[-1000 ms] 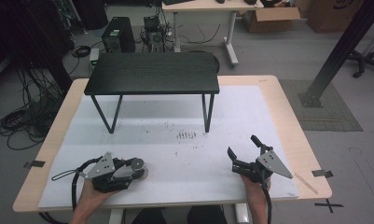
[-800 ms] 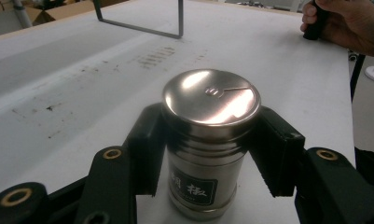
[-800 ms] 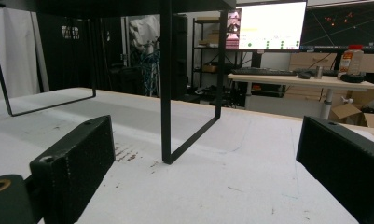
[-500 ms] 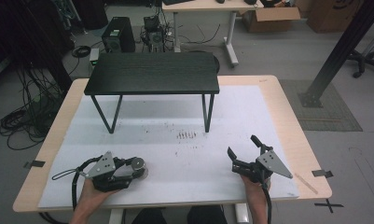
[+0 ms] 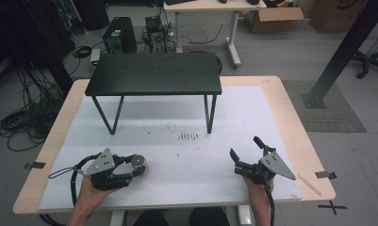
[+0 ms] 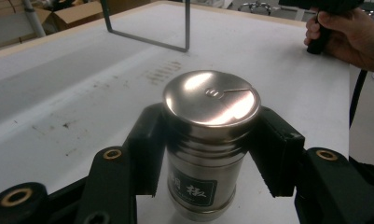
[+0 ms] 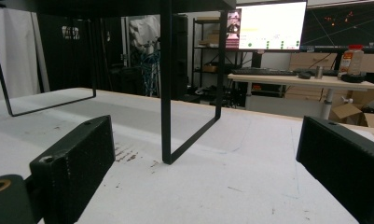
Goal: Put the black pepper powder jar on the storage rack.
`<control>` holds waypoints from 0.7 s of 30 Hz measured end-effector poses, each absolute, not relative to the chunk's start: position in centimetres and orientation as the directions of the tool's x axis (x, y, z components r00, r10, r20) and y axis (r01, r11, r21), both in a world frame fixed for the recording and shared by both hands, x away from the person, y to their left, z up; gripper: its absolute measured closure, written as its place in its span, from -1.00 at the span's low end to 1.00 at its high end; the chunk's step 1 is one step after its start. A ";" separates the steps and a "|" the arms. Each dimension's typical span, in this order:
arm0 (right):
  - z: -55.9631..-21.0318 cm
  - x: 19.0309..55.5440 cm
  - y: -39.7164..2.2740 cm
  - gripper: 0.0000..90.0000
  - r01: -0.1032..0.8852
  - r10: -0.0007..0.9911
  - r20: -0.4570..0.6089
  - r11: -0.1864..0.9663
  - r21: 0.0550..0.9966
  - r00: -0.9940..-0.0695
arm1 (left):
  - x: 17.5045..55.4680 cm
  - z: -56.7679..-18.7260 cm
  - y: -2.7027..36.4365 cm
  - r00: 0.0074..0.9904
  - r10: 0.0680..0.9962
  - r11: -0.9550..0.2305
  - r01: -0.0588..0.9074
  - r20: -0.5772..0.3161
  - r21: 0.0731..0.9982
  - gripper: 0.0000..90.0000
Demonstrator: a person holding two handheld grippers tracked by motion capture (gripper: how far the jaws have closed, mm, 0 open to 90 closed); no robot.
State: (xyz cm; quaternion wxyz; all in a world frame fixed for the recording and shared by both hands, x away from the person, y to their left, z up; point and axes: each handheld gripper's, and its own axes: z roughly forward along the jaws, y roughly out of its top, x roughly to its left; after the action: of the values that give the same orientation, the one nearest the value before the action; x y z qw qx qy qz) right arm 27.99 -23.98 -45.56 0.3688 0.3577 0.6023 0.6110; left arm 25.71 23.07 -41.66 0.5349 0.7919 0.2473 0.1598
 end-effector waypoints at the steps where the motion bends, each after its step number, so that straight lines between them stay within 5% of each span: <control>1: -45.6 28.0 -24.0 -0.91 -0.020 0.881 -0.007 -0.003 1.000 -0.472 | 25.7 -41.3 23.1 0.824 0.566 -0.303 0.221 -0.011 0.927 0.10; 21: -45.6 28.0 -24.0 -0.91 -0.021 0.882 -0.007 -0.003 1.000 -0.471 | 26.0 -35.9 23.8 0.788 0.614 -0.276 0.251 -0.030 0.928 0.10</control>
State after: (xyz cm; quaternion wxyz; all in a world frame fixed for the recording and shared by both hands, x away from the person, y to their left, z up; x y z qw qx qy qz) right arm 27.98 -23.98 -45.56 0.3692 0.3578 0.6017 0.6112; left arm 26.04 23.79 -35.92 0.5338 0.7806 0.2772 0.1701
